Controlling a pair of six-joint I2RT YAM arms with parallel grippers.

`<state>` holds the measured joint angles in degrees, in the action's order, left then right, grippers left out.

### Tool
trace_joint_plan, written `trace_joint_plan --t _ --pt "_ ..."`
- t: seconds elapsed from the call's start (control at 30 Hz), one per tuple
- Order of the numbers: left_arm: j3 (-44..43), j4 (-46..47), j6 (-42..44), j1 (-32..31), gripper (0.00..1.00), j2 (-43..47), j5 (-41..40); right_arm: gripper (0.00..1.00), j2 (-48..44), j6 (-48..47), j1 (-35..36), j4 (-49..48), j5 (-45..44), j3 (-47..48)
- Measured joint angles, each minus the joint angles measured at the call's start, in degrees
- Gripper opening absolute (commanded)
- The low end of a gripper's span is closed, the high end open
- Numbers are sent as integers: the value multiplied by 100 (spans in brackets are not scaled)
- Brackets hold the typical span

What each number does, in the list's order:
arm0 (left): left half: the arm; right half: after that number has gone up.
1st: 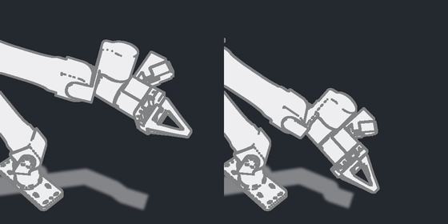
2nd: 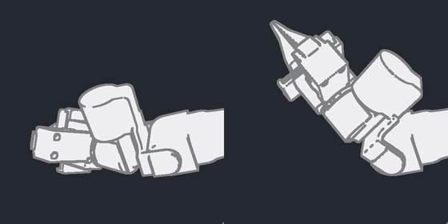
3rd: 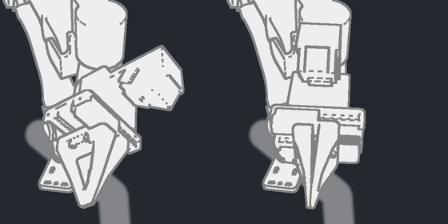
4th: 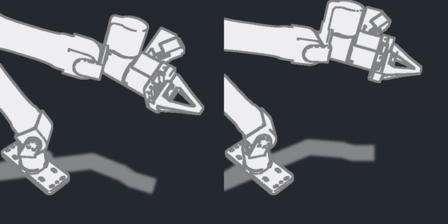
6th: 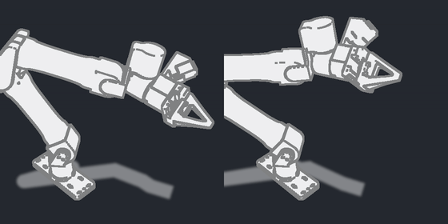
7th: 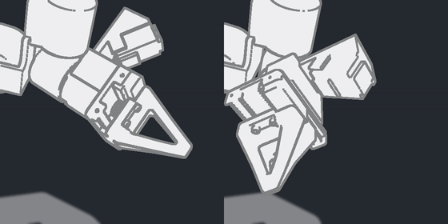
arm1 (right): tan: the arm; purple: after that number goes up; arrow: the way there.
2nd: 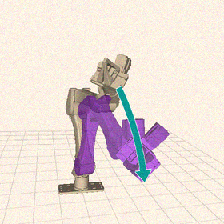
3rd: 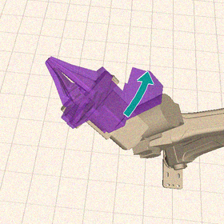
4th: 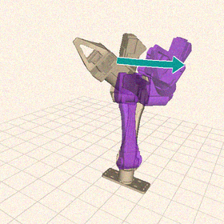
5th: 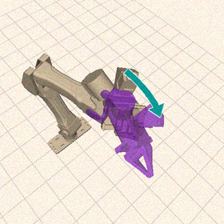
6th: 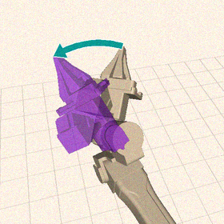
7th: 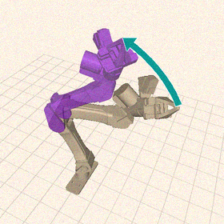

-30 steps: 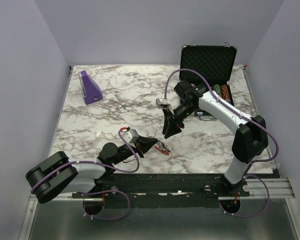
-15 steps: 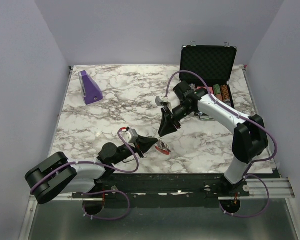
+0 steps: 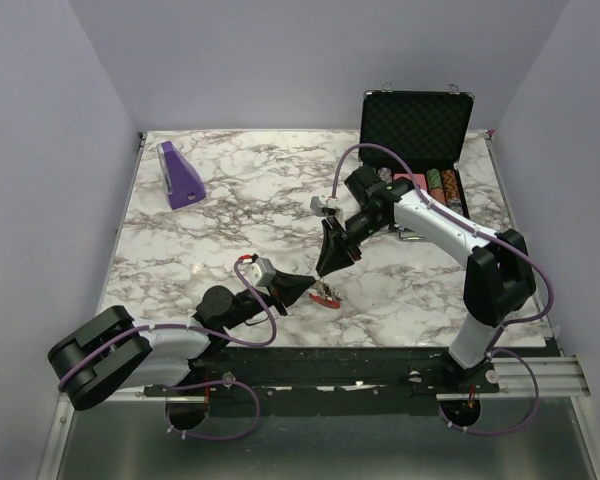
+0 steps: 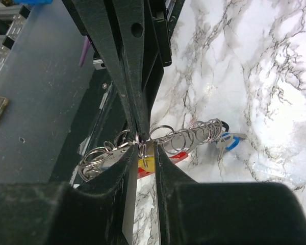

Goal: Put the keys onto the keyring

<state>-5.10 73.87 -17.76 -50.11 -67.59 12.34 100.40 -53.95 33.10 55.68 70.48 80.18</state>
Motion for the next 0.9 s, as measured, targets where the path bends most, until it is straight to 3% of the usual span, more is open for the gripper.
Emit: trace_joint_plan --t 0.9 --pt "11 9 4 0 0 157 -103 31 227 -1062 61 920 216 -52"
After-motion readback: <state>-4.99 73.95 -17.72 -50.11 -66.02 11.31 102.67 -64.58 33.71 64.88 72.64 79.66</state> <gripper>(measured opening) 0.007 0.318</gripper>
